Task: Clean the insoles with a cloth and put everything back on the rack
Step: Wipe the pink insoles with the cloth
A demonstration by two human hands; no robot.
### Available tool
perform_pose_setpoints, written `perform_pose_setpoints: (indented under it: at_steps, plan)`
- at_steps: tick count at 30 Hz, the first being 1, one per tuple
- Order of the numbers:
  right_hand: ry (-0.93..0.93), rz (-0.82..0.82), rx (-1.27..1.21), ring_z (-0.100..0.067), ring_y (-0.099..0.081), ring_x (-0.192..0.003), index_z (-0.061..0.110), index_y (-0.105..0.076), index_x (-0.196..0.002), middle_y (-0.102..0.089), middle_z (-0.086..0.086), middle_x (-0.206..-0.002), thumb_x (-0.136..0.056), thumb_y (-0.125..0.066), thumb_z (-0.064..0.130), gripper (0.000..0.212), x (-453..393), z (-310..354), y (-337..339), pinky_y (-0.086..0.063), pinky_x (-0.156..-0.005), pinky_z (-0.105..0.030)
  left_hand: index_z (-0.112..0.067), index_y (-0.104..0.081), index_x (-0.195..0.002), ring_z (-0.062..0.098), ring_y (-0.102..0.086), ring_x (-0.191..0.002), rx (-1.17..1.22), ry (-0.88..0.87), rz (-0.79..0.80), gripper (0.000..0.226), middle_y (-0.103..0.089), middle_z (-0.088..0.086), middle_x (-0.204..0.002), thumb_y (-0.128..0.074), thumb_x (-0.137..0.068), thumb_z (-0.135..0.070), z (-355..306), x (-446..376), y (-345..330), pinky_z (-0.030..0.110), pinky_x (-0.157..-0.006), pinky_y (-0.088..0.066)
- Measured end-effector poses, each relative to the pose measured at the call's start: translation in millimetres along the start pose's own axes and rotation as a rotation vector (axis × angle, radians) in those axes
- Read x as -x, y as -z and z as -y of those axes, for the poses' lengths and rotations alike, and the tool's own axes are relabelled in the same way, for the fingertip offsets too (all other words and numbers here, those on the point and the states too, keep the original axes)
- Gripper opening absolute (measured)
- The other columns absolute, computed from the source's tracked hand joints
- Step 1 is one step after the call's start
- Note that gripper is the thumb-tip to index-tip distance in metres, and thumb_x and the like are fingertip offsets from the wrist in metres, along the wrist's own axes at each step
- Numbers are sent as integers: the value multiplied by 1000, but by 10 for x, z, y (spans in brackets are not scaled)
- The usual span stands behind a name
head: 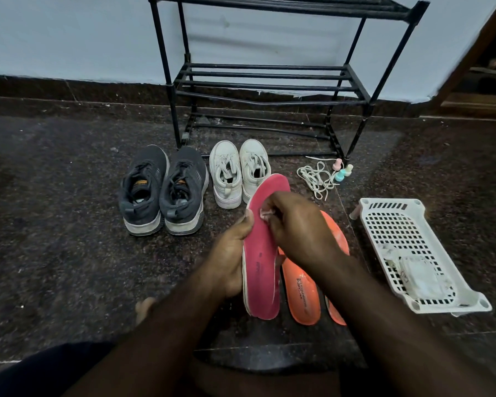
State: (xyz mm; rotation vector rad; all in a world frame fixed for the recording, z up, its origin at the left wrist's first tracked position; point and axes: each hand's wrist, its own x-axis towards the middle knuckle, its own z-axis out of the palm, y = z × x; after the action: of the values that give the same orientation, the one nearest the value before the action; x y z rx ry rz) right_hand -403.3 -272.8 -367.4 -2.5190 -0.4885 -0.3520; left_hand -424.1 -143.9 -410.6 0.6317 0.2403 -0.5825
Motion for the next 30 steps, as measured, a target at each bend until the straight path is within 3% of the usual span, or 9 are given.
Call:
perform_pose_setpoints:
  at_steps: [2,4,8,11,14,17,21,26,30]
  plan:
    - [39,32,-18,-19,-59,-82,16,-63,-87,-65,1,-84,-79,-64,6,12,51,61,-76,-45,-74,-36,-12,-44,-147,32,-66,-104,25,-34,5,58,-64,19,-124,-47,-99,-42,23,-2,-6,50,-87,-56]
    - [35,-7,-29,-20,-58,-81,15,-63,-87,-65,-1,-84,-80,-61,4,13,26,22,-78,-45,-74,-36,-11,-41,-148,32,-68,-92,-19,-45,7,62,-63,20,-119,-49,-96,-43,25,-9,26,47,-77,-58]
    - [-147,-175,-57,-17,-57,-81,14,-64,-91,-64,0,-87,-81,-60,1,17,-106,-161,73,-40,-71,-24,-14,-44,-144,31,-70,-75,-192,-40,59,57,-65,21,-110,-47,-97,-47,25,10,48,38,-59,-57]
    - [-76,-91,-157,-5,-56,-79,16,-68,-95,-65,6,-88,-79,-64,1,23,-32,-7,9,-44,-73,-20,-20,-48,-135,26,-66,-68,-154,-67,60,42,-66,14,-100,-49,-96,-37,38,8,9,36,-55,-53]
    - [28,-77,-111,-12,-59,-86,13,-68,-98,-68,0,-93,-77,-62,-1,26,-53,3,-46,-38,-77,-17,-21,-51,-128,25,-63,-65,-182,-83,71,31,-62,14,-94,-46,-100,-34,67,18,18,34,-51,-51]
    - [-59,-158,-57,-14,-59,-91,12,-68,-101,-68,-1,-97,-79,-60,-2,27,-133,-96,30,-33,-77,-11,-16,-53,-125,29,-68,-70,-261,-67,75,31,-65,18,-95,-43,-101,-34,78,38,16,34,-52,-52]
    - [-20,-31,-142,2,-50,-77,14,-69,-98,-64,9,-86,-77,-62,-1,26,-19,35,-38,-32,-70,-5,-23,-57,-116,22,-60,-61,-179,-76,79,20,-64,9,-89,-42,-104,-28,74,27,-16,32,-48,-50]
    - [-54,-140,-83,-12,-56,-84,12,-67,-92,-67,-1,-89,-76,-61,-2,22,-84,-56,21,-33,-73,-15,-21,-54,-126,25,-63,-64,-227,-73,101,29,-64,14,-90,-38,-106,-33,79,45,-4,32,-50,-51]
    - [-14,-19,-99,-8,-58,-82,15,-69,-93,-69,3,-87,-76,-62,1,23,-27,25,3,-36,-71,-15,-22,-51,-129,23,-59,-56,-194,-78,106,31,-62,12,-85,-40,-104,-37,88,35,-23,31,-48,-49]
